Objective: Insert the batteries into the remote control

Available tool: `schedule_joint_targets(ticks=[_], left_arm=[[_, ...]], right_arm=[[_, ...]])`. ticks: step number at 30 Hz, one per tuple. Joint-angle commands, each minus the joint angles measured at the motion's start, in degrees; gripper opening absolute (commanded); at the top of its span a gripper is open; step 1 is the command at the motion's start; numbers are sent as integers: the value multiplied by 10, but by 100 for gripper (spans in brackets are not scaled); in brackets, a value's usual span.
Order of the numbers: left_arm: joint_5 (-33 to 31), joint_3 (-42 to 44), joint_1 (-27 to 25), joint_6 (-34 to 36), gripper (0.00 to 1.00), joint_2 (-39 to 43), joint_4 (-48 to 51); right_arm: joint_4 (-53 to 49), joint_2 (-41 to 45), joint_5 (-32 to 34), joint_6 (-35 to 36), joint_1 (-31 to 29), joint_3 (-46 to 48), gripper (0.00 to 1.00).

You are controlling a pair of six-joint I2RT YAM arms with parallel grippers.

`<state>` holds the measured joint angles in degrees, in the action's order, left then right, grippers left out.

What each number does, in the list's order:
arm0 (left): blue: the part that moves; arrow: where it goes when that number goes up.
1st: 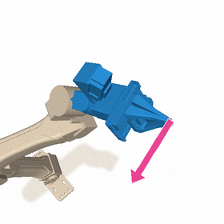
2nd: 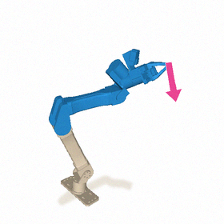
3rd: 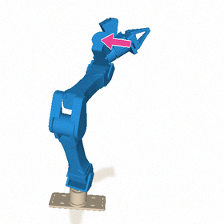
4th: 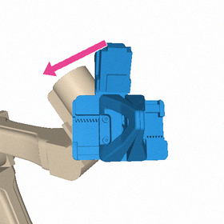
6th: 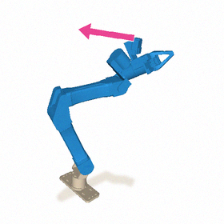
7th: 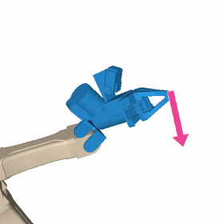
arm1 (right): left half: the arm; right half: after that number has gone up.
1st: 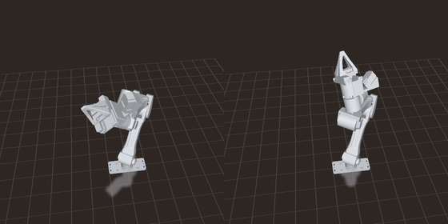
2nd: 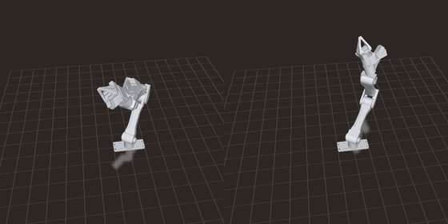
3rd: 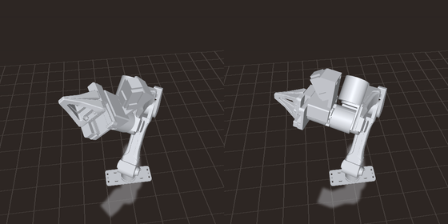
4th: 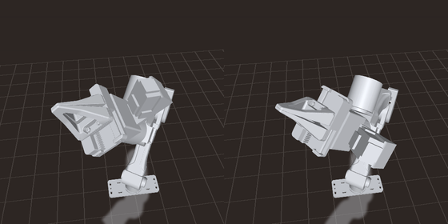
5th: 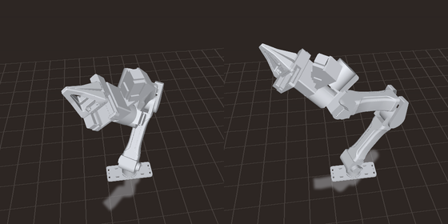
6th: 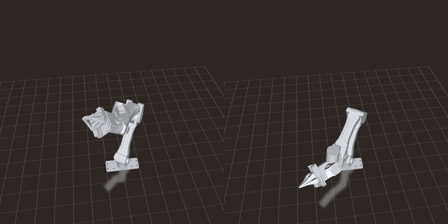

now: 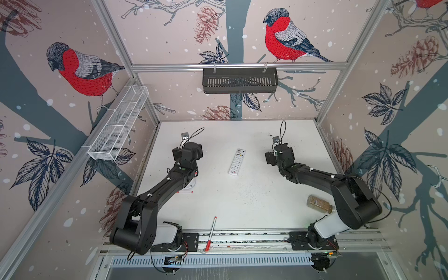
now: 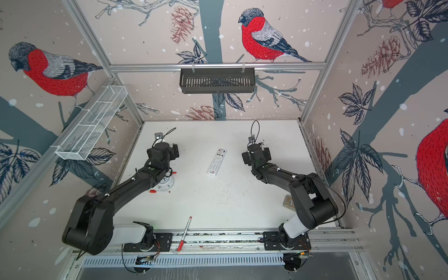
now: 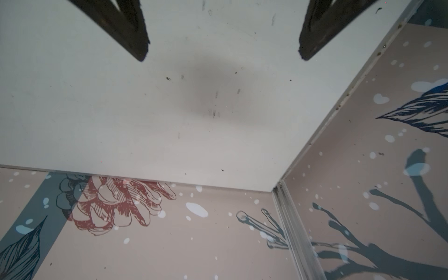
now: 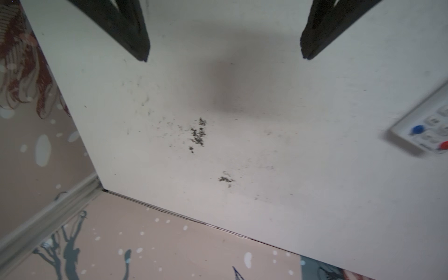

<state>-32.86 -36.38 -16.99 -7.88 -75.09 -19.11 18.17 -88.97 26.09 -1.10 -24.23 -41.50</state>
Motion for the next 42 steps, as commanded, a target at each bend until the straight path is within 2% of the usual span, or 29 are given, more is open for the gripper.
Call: schedule_joint_targets(ticks=[1, 3, 4, 7, 10, 15, 19, 21, 23, 25, 29, 31, 33, 34, 36, 38, 39, 40, 42], left_arm=[[-101, 79, 4, 86, 97, 10, -210], [-120, 120, 11, 105, 96, -4, -298], [-119, 123, 20, 97, 96, -9, -304], [-70, 115, 46, 70, 96, -20, -273], [-30, 149, 76, 70, 97, -44, -361], [83, 143, 137, 28, 97, -75, -346], [128, 191, 140, 44, 97, -103, -453], [130, 192, 141, 42, 97, -113, -464], [132, 195, 141, 41, 97, -109, -461], [139, 211, 141, 47, 97, -116, -501], [135, 247, 137, 58, 97, -147, -599], [130, 238, 137, 49, 97, -136, -562], [134, 245, 137, 56, 97, -146, -594], [124, 247, 135, 56, 97, -145, -595], [117, 246, 134, 54, 98, -144, -591], [115, 245, 131, 57, 98, -144, -590], [114, 245, 131, 57, 98, -145, -592], [112, 245, 129, 59, 98, -146, -595], [110, 244, 127, 61, 98, -146, -591]], right_arm=[[68, -3, 53, 3, 38, 22, 100], [82, -9, 39, -4, 73, 30, 99], [95, -9, 29, -4, 83, 36, 100], [158, 2, -3, 12, 107, 68, 99], [254, 8, -28, 39, 128, 113, 100], [283, 12, -95, 3, 179, 139, 100], [331, 20, -118, -5, 193, 174, 99], [362, 26, -128, -14, 202, 195, 99], [377, 34, -169, -34, 230, 210, 100], [397, 39, -192, -42, 243, 224, 100], [419, 40, -195, -38, 242, 236, 100], [416, 39, -194, -38, 243, 235, 100], [424, 40, -192, -39, 242, 241, 100], [448, 37, -188, -36, 239, 256, 99], [587, 6, -190, -21, 231, 303, 99], [493, 30, -184, -29, 232, 274, 99], [493, 28, -188, -30, 234, 276, 99], [536, 19, -191, -26, 235, 288, 99], [526, 24, -187, -25, 232, 286, 100]])
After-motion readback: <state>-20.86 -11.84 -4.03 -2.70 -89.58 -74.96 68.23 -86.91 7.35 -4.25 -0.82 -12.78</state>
